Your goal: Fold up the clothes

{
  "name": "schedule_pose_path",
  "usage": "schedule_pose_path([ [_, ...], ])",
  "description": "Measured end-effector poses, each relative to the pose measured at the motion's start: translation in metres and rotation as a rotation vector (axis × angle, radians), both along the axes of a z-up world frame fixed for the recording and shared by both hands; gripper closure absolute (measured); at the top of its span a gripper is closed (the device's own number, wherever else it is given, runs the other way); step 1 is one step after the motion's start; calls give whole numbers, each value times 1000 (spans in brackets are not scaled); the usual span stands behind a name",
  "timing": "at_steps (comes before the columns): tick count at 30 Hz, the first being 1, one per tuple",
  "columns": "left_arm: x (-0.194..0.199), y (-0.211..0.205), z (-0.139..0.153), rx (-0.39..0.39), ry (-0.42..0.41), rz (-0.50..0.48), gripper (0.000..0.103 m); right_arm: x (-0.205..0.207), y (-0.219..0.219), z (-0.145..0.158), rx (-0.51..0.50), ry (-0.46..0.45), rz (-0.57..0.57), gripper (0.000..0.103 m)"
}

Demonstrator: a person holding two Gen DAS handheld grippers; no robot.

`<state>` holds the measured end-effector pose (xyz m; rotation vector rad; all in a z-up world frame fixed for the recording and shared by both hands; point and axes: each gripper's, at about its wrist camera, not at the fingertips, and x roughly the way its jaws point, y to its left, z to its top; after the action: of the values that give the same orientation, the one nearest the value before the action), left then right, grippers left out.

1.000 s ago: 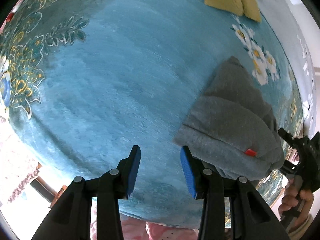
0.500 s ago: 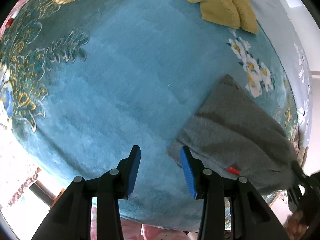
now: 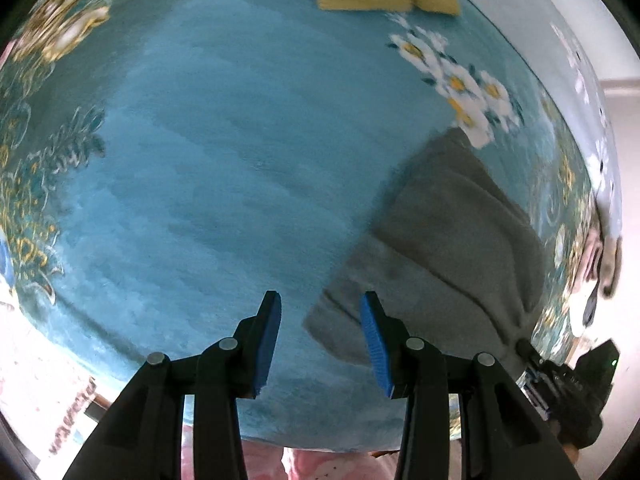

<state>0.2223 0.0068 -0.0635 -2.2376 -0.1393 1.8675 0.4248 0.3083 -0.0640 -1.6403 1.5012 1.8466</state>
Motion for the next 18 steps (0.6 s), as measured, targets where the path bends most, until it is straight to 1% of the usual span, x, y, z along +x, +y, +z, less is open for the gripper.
schedule_pose_path([
  [3, 2, 11, -4, -7, 1, -46, 61, -3, -5, 11, 29, 39, 39, 95],
  [5, 2, 17, -9, -11, -7, -62, 61, -5, -7, 10, 33, 29, 74, 94],
  [6, 3, 19, -11, -15, -11, -69, 61, -7, -9, 8, 34, 25, 91, 91],
  [7, 3, 21, -14, -19, -15, -76, 61, -9, -9, 5, 32, 23, 101, 91],
  [10, 4, 25, -19, -41, -7, -108, 61, -9, -2, 10, 26, 50, 111, 88],
  [11, 4, 25, -21, -48, -6, -114, 61, -10, 1, 12, 30, 59, 113, 79],
  [12, 3, 24, -24, -51, -9, -114, 61, -11, 3, 15, 43, 67, 114, 66],
  [14, 3, 22, -29, -51, -21, -103, 61, -16, 11, 16, 57, 88, 101, 54],
  [18, 3, 20, -36, -62, -27, -101, 61, -31, 24, 7, 46, 105, 88, 52],
])
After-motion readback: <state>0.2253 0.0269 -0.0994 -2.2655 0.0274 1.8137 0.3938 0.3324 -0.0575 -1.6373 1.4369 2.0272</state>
